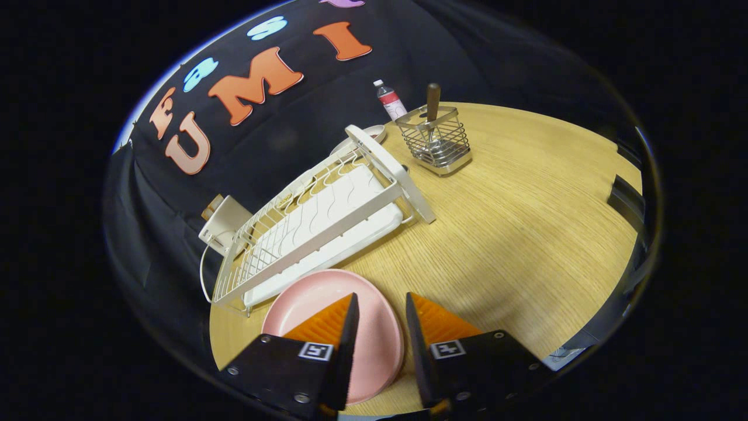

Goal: Take the plate from the dish rack, then take the spoon from the basket and place it into the plate.

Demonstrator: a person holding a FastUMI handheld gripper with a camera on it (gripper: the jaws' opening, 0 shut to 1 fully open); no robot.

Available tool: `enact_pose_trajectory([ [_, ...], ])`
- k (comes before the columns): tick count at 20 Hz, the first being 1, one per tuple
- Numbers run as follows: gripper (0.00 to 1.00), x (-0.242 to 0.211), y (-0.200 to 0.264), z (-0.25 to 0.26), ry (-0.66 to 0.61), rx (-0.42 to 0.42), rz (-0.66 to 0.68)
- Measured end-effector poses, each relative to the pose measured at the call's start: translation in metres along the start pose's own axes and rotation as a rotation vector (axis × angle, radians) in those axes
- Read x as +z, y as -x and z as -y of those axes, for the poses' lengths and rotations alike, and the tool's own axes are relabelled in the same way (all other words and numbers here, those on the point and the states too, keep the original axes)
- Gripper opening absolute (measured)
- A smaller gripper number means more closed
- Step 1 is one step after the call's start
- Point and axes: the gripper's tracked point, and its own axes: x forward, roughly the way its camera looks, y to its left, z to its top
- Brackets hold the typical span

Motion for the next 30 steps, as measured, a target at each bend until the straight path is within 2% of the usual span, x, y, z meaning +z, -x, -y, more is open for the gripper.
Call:
enact_pose_trajectory([
  [3,0.75,0.023,0.004,0.014,0.03,-0.032,0.028],
  [8,0.97,0.089,0.014,0.036,0.129,-0.088,0.143],
  [14,0.98,0.164,0.011,0.044,0.289,-0.107,0.281],
  [19,0.98,0.216,-0.008,0.042,0.348,-0.073,0.373],
  [22,0.98,0.235,-0.023,0.044,0.398,-0.067,0.418],
  [25,0.98,0.234,-0.042,0.044,0.419,-0.056,0.387],
  [27,0.94,0.231,-0.051,0.043,0.434,-0.043,0.368],
  [30,0.79,0.231,-0.06,0.041,0.464,-0.027,0.364],
])
